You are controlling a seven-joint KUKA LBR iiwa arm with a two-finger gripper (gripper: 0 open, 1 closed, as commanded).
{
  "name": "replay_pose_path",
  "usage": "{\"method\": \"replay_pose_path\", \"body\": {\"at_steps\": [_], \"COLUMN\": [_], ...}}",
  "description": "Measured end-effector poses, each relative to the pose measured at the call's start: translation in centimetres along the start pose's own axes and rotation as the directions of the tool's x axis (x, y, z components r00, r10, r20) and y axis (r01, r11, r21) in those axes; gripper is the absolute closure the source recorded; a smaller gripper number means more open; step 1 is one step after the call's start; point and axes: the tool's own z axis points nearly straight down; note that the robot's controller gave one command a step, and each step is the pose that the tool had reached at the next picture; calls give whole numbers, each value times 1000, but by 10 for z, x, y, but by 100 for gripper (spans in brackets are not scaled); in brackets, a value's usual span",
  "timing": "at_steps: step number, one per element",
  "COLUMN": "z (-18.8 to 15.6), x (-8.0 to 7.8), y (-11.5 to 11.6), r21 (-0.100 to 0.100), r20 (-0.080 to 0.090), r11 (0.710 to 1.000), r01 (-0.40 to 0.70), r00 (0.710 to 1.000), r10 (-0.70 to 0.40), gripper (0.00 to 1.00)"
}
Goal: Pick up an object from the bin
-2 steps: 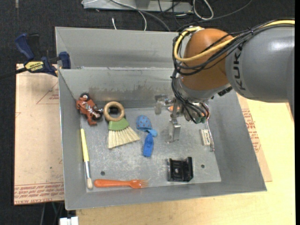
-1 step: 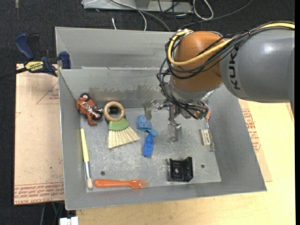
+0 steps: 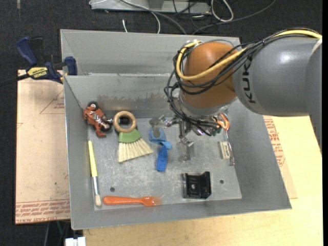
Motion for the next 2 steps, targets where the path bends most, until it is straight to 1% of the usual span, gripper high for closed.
{"method": "replay_pose_path", "body": {"at_steps": [1, 2], "z": [49, 63], "x": [-4, 0], "y": [-6, -5], "r21": [4, 3], "r20": [3, 5], "r11": [930, 920], "r01": [367, 393], "r00": [930, 920], "r10": [-367, -393], "gripper": [0, 100]}}
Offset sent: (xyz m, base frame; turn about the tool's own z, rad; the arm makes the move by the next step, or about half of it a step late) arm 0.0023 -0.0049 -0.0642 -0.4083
